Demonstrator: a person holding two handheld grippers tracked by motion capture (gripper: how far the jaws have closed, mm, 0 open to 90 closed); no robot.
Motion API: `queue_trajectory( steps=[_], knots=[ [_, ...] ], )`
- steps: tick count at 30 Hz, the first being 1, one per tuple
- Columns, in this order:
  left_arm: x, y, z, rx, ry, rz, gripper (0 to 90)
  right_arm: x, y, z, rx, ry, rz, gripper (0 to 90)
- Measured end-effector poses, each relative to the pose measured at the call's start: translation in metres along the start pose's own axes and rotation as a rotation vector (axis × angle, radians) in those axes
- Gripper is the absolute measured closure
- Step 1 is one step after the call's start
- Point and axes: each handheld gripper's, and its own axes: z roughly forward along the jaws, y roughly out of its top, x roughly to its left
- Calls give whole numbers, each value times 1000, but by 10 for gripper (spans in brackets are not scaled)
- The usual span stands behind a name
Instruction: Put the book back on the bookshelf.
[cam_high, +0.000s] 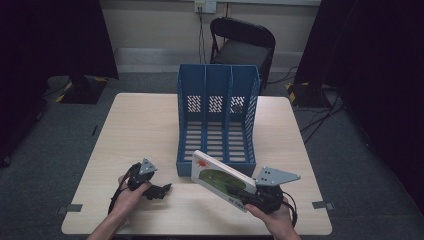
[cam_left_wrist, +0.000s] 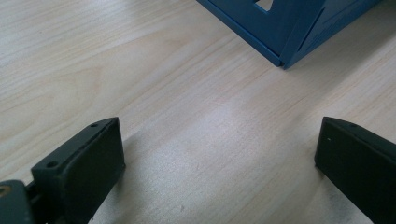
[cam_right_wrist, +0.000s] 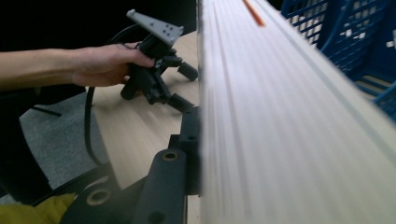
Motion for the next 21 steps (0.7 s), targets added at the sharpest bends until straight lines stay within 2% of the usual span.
queue_trajectory(
  steps=[9,21],
  knots=[
    [0,0,0,-1,1,-3,6,-9,10,-19,-41,-51,13,764],
    [0,0,0,0,1,-3,6,-23,20,-27,-69,-118,34,764]
  ],
)
